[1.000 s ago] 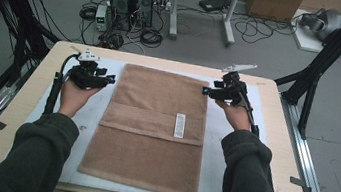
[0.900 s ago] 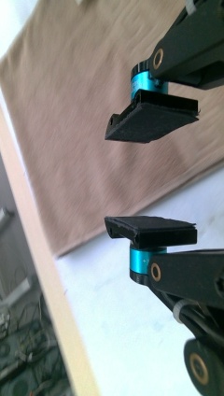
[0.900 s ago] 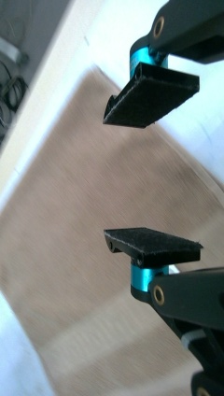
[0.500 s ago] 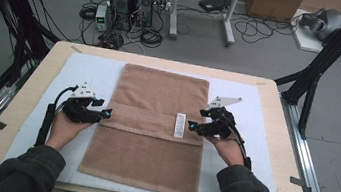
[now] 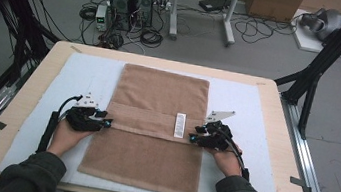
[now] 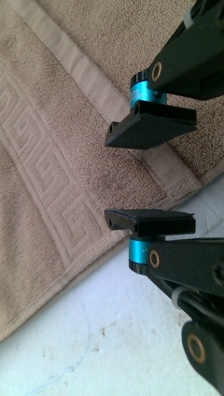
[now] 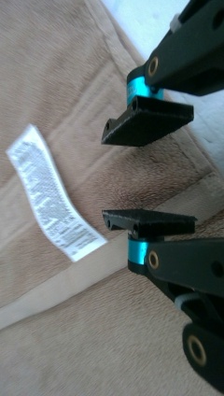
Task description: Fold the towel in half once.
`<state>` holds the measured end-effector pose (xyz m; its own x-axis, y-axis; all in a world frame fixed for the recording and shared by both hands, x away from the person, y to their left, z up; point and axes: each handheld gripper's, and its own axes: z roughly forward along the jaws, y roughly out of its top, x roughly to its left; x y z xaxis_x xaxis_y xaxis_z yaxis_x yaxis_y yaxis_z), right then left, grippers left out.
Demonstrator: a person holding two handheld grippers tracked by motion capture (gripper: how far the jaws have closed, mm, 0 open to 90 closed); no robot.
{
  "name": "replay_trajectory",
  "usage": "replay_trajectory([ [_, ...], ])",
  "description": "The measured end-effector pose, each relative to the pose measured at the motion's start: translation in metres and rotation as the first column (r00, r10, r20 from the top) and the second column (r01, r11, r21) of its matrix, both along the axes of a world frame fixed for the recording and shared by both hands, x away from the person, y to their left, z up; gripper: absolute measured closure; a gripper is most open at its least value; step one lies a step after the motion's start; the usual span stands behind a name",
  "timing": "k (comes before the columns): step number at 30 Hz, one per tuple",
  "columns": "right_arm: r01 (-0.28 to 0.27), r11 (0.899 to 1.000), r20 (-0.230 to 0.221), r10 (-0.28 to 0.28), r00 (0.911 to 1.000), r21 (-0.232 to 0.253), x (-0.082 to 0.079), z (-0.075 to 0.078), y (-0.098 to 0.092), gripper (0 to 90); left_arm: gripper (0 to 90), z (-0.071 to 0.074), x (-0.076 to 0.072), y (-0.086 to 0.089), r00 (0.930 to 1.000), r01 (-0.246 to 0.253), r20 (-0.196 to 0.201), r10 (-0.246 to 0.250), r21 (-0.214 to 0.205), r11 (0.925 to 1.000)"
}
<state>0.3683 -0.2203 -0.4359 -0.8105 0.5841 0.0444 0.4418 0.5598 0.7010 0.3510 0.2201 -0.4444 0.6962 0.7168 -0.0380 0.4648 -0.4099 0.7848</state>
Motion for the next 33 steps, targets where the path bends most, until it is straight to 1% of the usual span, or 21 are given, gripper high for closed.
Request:
replay_trajectory([
  [1,-0.005,1.000,0.001,0.005,1.0000,-0.004,0.000,-0.001,0.000,58.7,57.3,-0.001,0.001,0.000,1.0000,0.000,-0.004,0.000,-0.004,1.0000],
  [3,-0.003,1.000,-0.007,0.003,1.0000,0.003,0.001,-0.001,0.000,61.1,59.0,-0.001,0.001,0.000,1.0000,-0.003,-0.002,0.003,-0.001,1.0000],
  [4,-0.006,1.000,-0.009,0.006,0.9999,0.005,0.001,-0.002,-0.001,63.2,61.7,-0.001,0.000,-0.001,1.0000,-0.006,0.006,0.006,0.008,0.9999],
  [5,-0.006,1.000,0.002,0.006,1.0000,0.006,0.000,-0.004,-0.001,65.6,65.3,-0.001,0.000,-0.001,0.9999,-0.004,0.010,0.004,0.015,0.9999],
  [6,-0.001,1.000,0.003,0.001,1.0000,0.012,0.000,-0.004,-0.002,68.4,67.8,-0.001,-0.001,-0.002,0.9999,0.010,0.006,-0.010,0.013,0.9999],
  [7,0.010,1.000,0.002,-0.010,1.0000,0.025,0.000,-0.006,-0.004,70.8,72.1,-0.001,-0.001,-0.003,0.9998,0.013,0.014,-0.014,0.025,0.9996],
  [8,0.013,0.999,0.000,-0.013,0.9999,0.033,0.000,-0.006,-0.004,72.6,73.8,-0.001,-0.002,-0.005,0.9995,0.019,0.023,-0.020,0.035,0.9992],
  [10,0.022,0.999,-0.003,-0.022,0.9998,0.050,0.001,-0.007,-0.006,75.6,78.1,-0.001,-0.002,-0.006,0.9993,0.024,0.027,-0.025,0.039,0.9990],
  [13,0.033,0.997,0.009,-0.034,0.9994,0.067,0.000,-0.009,-0.007,80.9,83.2,-0.001,-0.001,-0.006,0.9996,0.022,0.019,-0.022,0.025,0.9995],
  [14,0.035,0.997,0.008,-0.035,0.9994,0.067,-0.001,-0.009,-0.006,81.7,84.1,-0.001,-0.001,-0.006,0.9996,0.021,0.018,-0.022,0.024,0.9995],
  [17,0.027,0.999,0.032,-0.029,0.9991,0.047,-0.002,-0.006,-0.004,84.3,85.8,0.000,-0.003,-0.006,0.9996,0.017,0.021,-0.018,0.019,0.9997],
  [18,0.026,0.998,0.039,-0.028,0.9988,0.049,-0.003,-0.005,-0.004,84.6,86.1,0.001,-0.003,-0.005,0.9996,0.017,0.022,-0.018,0.018,0.9997],
  [20,0.030,0.998,0.039,-0.032,0.9987,0.064,-0.004,-0.003,-0.006,84.8,86.4,0.003,-0.003,-0.004,0.9997,0.013,0.021,-0.013,0.000,0.9999],
  [21,0.032,0.997,0.036,-0.035,0.9987,0.074,-0.004,-0.001,-0.007,84.8,86.4,0.005,-0.003,-0.003,0.9996,0.014,0.026,-0.014,-0.006,0.9999],
  [24,0.025,0.997,0.040,-0.028,0.9988,0.080,-0.005,0.004,-0.007,84.9,86.5,0.010,-0.005,0.000,0.9992,0.011,0.037,-0.010,-0.028,0.9996],
  [26,0.021,0.997,0.054,-0.025,0.9982,0.081,-0.006,0.010,-0.006,84.9,86.5,0.013,-0.006,0.001,0.9990,0.016,0.043,-0.014,-0.029,0.9995],
  [28,0.020,0.996,0.058,-0.025,0.9980,0.081,-0.007,0.015,-0.007,84.8,86.5,0.015,-0.008,0.001,0.9990,0.018,0.041,-0.016,-0.040,0.9990],
  [30,0.018,0.996,0.062,-0.023,0.9978,0.082,-0.008,0.018,-0.007,84.9,86.5,0.019,-0.010,0.002,0.9984,0.021,0.054,-0.018,-0.042,0.9989],
  [33,0.012,0.995,0.063,-0.018,0.9978,0.095,-0.010,0.023,-0.008,84.8,86.5,0.023,-0.011,0.004,0.9981,0.020,0.060,-0.017,-0.052,0.9984],
])
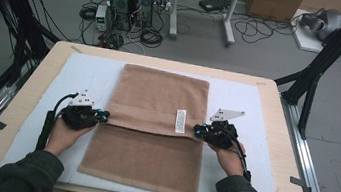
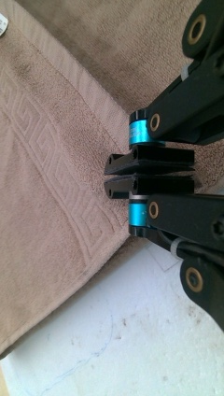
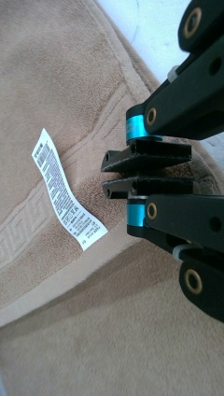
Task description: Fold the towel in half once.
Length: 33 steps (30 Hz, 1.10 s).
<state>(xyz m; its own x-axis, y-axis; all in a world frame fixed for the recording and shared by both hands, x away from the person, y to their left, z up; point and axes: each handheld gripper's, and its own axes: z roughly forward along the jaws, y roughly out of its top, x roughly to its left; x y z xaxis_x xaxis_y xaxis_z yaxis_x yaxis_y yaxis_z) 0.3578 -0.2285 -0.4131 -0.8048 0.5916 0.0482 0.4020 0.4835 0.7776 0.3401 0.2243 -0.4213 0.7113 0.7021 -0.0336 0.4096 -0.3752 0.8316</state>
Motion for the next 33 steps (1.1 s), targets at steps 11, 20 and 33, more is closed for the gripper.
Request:
replay_trajectory([
  [11,-0.059,0.997,0.010,0.059,0.9982,0.049,-0.019,0.021,-0.001,84.4,86.5,0.015,-0.023,0.008,0.9996,0.021,0.019,-0.021,-0.021,0.9996],
  [20,-0.112,0.990,-0.014,0.113,0.9935,0.081,-0.064,-0.001,-0.003,84.4,86.5,-0.005,-0.072,0.015,0.9992,0.038,0.014,-0.038,-0.040,0.9985],
  [33,-0.224,0.967,0.035,0.222,0.9745,0.117,-0.116,0.026,-0.008,83.0,86.3,0.012,-0.133,0.025,0.9936,0.102,0.055,-0.099,-0.060,0.9930],
])
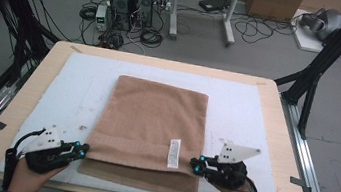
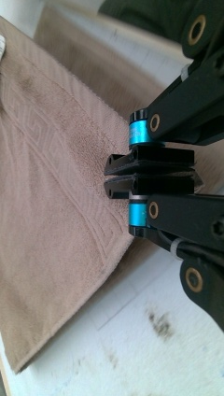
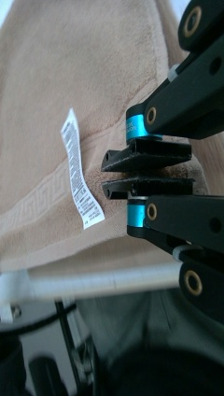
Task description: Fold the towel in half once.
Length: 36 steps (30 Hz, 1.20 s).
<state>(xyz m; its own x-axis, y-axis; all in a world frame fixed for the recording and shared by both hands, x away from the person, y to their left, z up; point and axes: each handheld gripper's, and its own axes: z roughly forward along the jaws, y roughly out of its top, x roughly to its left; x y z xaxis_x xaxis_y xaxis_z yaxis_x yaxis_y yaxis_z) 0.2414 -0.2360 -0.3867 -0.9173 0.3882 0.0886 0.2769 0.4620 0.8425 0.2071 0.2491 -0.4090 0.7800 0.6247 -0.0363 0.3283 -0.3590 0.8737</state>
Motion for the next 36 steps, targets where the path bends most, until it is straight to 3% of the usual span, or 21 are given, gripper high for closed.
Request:
replay_trajectory([
  [1,-0.012,1.000,-0.014,0.012,0.9998,-0.006,-0.003,-0.001,-0.001,78.1,84.2,-0.002,-0.003,0.001,0.9998,0.021,-0.008,-0.021,-0.002,0.9998],
  [3,-0.039,0.999,-0.051,0.038,0.9980,-0.009,-0.007,-0.007,-0.003,70.6,71.1,-0.007,-0.007,0.003,0.9997,0.021,-0.010,-0.021,0.017,0.9996],
  [8,-0.016,1.000,-0.073,0.014,0.9972,-0.024,-0.002,-0.018,-0.007,63.1,64.0,-0.012,0.001,0.002,0.9998,-0.001,-0.020,0.002,0.035,0.9994],
  [11,-0.031,0.999,-0.074,0.028,0.9968,-0.040,0.002,-0.025,-0.004,62.3,60.9,-0.017,0.008,-0.003,0.9995,-0.001,-0.032,0.003,0.043,0.9991],
  [16,-0.053,0.995,-0.092,0.045,0.9947,-0.082,0.003,-0.040,0.005,60.0,61.6,-0.027,0.015,-0.011,0.9986,0.009,-0.052,-0.007,0.053,0.9985],
  [18,-0.056,0.994,-0.103,0.046,0.9936,-0.099,0.003,-0.047,0.008,59.9,64.3,-0.033,0.016,-0.014,0.9974,0.025,-0.069,-0.020,0.083,0.9963],
  [20,-0.064,0.993,-0.119,0.052,0.9915,-0.097,0.004,-0.055,0.010,61.9,75.3,-0.039,0.015,-0.016,0.9957,0.046,-0.084,-0.038,0.099,0.9940],
  [22,-0.070,0.993,-0.122,0.057,0.9909,-0.099,0.004,-0.060,0.012,71.4,79.3,-0.041,0.014,-0.015,0.9960,0.038,-0.084,-0.031,0.081,0.9960],
  [23,-0.073,0.992,-0.121,0.061,0.9907,-0.098,0.003,-0.061,0.011,82.9,82.0,-0.041,0.014,-0.014,0.9955,0.038,-0.089,-0.031,0.077,0.9963],
  [25,-0.096,0.990,-0.124,0.083,0.9888,-0.102,0.004,-0.059,0.011,86.4,85.2,-0.040,0.014,-0.014,0.9954,0.040,-0.090,-0.033,0.077,0.9962],
  [27,-0.108,0.988,-0.119,0.095,0.9884,-0.112,0.005,-0.056,0.011,86.8,86.3,-0.038,0.013,-0.014,0.9958,0.043,-0.085,-0.036,0.080,0.9959],
  [31,-0.129,0.989,-0.110,0.121,0.9866,-0.069,0.000,-0.043,0.006,86.8,86.5,-0.034,0.006,-0.011,0.9954,0.054,-0.082,-0.049,0.058,0.9969],
  [34,-0.153,0.983,-0.142,0.138,0.9802,-0.103,0.000,-0.048,0.006,84.7,85.4,-0.038,0.006,-0.012,0.9945,0.055,-0.093,-0.049,0.069,0.9961],
  [36,-0.154,0.983,-0.165,0.136,0.9768,-0.099,0.002,-0.054,0.008,77.6,80.2,-0.038,0.007,-0.012,0.9948,0.047,-0.093,-0.041,0.062,0.9970],
])
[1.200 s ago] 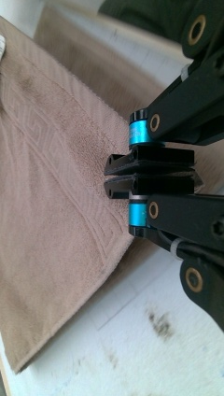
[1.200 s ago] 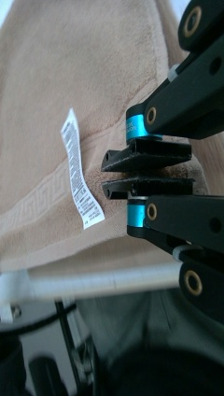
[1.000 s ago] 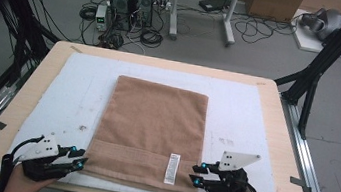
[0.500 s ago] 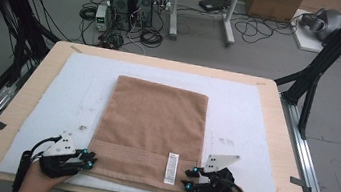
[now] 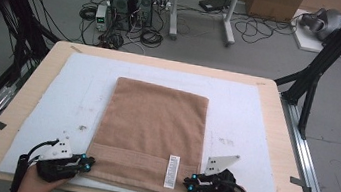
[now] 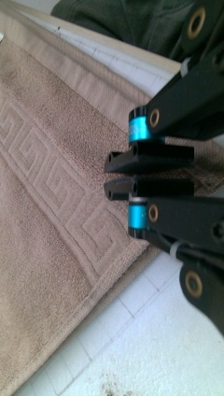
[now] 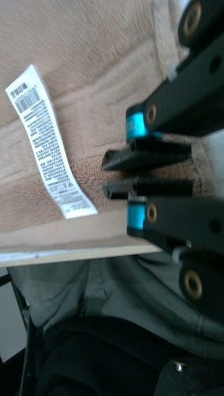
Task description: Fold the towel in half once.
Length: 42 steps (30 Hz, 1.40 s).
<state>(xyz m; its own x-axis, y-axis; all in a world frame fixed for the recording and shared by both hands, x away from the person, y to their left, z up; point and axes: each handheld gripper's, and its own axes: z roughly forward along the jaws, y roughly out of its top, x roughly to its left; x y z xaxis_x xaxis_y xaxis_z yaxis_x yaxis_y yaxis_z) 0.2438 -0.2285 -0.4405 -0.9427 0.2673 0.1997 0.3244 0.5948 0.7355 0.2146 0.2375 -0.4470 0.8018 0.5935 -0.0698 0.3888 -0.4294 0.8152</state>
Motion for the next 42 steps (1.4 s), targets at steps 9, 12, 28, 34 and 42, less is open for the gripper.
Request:
replay_trajectory([
  [9,0.125,0.989,0.042,-0.129,0.9908,0.080,0.016,0.015,-0.009,51.2,64.8,0.013,0.009,0.002,0.9991,-0.037,0.021,0.038,-0.037,0.9986],
  [12,0.170,0.982,0.077,-0.177,0.9813,0.080,0.024,0.020,-0.010,42.6,56.7,0.016,0.017,0.002,0.9985,-0.050,0.021,0.051,-0.049,0.9975],
  [28,0.300,0.949,0.095,-0.309,0.9464,0.099,0.079,0.034,-0.001,22.8,33.6,0.029,0.064,-0.006,0.9961,-0.087,0.007,0.088,-0.085,0.9926],
  [34,0.310,0.945,0.097,-0.319,0.9426,0.103,0.085,0.038,0.002,21.1,35.3,0.035,0.072,-0.009,0.9961,-0.088,0.007,0.089,-0.088,0.9923],
  [42,0.297,0.953,0.113,-0.302,0.9464,0.066,0.088,0.036,0.004,20.9,36.0,0.035,0.075,-0.011,0.9962,-0.087,0.004,0.087,-0.070,0.9937],
])
